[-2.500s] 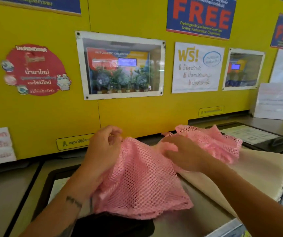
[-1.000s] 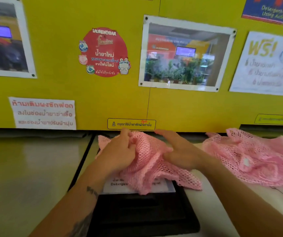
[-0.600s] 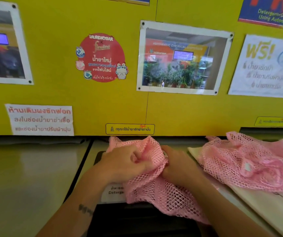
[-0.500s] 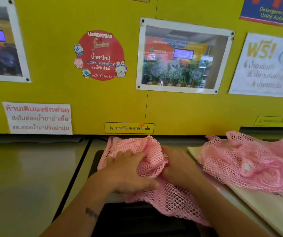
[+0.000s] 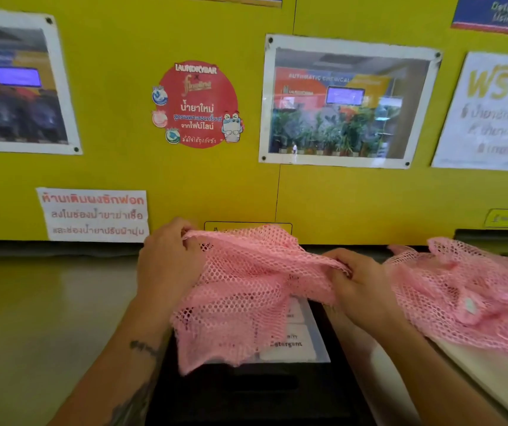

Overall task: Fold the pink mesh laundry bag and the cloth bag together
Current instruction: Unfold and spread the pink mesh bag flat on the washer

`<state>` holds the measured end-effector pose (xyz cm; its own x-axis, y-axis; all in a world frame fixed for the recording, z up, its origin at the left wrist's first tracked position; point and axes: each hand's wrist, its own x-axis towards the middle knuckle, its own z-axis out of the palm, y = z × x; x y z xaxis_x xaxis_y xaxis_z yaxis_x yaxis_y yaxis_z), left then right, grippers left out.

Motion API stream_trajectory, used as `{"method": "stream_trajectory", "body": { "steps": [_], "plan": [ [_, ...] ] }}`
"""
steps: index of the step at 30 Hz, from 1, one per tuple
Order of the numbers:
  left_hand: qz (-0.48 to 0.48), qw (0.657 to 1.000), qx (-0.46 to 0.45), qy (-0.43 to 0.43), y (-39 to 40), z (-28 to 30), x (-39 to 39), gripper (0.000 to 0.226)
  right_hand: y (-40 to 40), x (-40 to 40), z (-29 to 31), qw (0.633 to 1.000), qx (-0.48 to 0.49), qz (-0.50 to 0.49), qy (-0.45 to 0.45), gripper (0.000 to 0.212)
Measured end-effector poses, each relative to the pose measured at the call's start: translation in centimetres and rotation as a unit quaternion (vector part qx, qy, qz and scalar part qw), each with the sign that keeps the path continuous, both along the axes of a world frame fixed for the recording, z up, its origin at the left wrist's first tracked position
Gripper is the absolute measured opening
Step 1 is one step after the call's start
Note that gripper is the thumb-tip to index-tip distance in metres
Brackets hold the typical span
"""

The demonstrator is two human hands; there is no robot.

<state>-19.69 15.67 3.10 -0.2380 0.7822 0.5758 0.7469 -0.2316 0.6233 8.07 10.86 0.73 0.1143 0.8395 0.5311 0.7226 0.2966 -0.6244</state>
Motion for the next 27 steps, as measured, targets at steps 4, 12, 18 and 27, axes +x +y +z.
{"method": "stream_trajectory", "body": {
  "steps": [4,12,18,27],
  "plan": [
    [0.002,0.997,0.067,-0.038,0.1,0.6,-0.6,0.021,0.0,0.7,0.4,0.998,0.042,-0.019,0.046,0.018],
    [-0.177,0.979,0.021,-0.104,-1.4,2.0,-0.4,0.026,-2.9,3.4,2.0,0.890,-0.302,0.269,0.208,0.033],
    [-0.297,0.943,-0.153,-0.003,-1.7,1.1,0.8,0.023,0.5,3.6,-0.9,0.975,-0.151,0.054,0.155,0.044],
    [-0.575,0.703,-0.399,-0.127,-3.0,3.0,-0.9,0.040,1.0,0.5,-2.0,0.969,-0.167,-0.064,-0.168,0.015]
  ]
}}
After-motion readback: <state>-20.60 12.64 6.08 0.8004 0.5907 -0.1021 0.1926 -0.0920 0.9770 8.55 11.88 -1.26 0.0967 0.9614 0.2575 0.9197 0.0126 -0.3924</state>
